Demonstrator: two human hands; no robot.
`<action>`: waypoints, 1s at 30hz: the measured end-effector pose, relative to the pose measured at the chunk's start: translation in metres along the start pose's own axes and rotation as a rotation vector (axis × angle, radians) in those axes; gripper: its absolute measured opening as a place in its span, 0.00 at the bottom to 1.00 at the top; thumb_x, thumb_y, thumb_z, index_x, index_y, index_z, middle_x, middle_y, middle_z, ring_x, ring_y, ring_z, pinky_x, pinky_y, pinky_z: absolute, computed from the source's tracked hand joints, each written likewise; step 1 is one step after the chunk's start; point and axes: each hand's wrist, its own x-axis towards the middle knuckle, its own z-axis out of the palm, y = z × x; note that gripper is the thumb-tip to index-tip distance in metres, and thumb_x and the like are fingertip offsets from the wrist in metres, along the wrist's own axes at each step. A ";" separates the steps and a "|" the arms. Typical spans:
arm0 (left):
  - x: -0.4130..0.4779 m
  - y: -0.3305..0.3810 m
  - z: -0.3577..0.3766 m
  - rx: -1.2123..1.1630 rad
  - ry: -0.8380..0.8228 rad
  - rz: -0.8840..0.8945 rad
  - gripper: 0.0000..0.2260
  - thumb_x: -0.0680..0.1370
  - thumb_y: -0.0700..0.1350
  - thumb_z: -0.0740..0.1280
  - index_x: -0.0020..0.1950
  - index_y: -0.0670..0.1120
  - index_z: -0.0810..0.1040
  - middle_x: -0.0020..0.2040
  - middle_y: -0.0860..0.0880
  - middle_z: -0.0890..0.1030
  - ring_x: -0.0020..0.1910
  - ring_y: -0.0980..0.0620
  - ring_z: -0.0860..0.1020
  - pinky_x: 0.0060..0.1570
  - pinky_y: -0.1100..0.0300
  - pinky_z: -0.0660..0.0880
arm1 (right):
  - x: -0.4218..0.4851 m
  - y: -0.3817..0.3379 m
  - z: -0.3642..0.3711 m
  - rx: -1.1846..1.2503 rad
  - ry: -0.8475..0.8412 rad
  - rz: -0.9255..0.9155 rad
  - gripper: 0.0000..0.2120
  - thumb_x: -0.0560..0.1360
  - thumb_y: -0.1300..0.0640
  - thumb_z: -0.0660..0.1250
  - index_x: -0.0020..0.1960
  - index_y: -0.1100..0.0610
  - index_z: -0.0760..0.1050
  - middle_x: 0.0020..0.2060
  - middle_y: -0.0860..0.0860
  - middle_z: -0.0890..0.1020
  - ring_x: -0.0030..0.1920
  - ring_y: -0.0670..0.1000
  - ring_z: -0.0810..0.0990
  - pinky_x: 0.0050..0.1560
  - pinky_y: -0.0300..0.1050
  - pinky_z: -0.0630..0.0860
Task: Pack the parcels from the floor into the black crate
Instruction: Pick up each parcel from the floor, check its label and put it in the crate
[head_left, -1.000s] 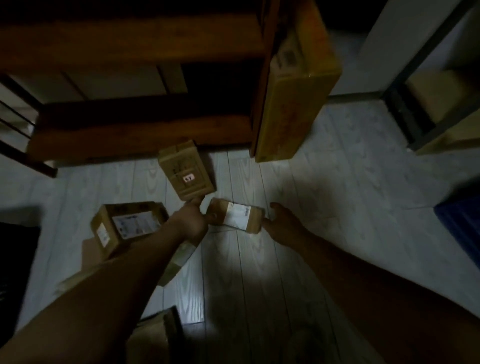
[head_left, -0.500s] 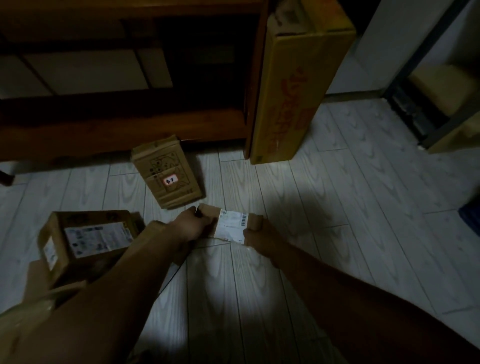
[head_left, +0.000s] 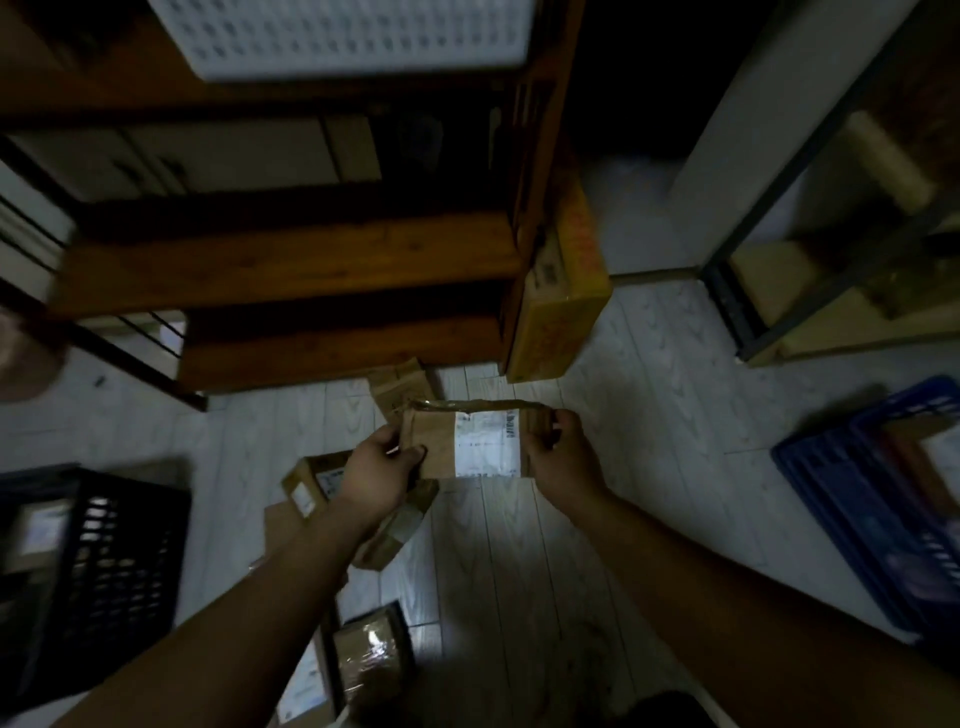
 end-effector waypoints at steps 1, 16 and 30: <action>-0.022 0.021 -0.021 -0.013 -0.001 0.021 0.18 0.79 0.43 0.63 0.69 0.45 0.69 0.63 0.45 0.77 0.58 0.44 0.77 0.60 0.47 0.74 | -0.022 -0.026 -0.014 0.007 0.003 -0.004 0.21 0.79 0.47 0.60 0.69 0.55 0.64 0.59 0.54 0.77 0.49 0.50 0.76 0.43 0.42 0.72; -0.271 0.168 -0.193 -0.099 0.082 0.340 0.16 0.81 0.50 0.58 0.69 0.57 0.67 0.55 0.57 0.75 0.48 0.61 0.73 0.45 0.65 0.70 | -0.254 -0.218 -0.101 0.094 -0.049 -0.359 0.30 0.74 0.42 0.64 0.74 0.44 0.59 0.67 0.49 0.70 0.65 0.52 0.71 0.64 0.56 0.72; -0.393 0.102 -0.299 -0.324 0.286 0.295 0.09 0.77 0.49 0.64 0.57 0.55 0.74 0.54 0.50 0.80 0.53 0.50 0.80 0.51 0.56 0.77 | -0.365 -0.269 -0.022 0.097 -0.264 -0.604 0.26 0.76 0.57 0.67 0.72 0.46 0.63 0.62 0.44 0.74 0.60 0.43 0.72 0.50 0.33 0.70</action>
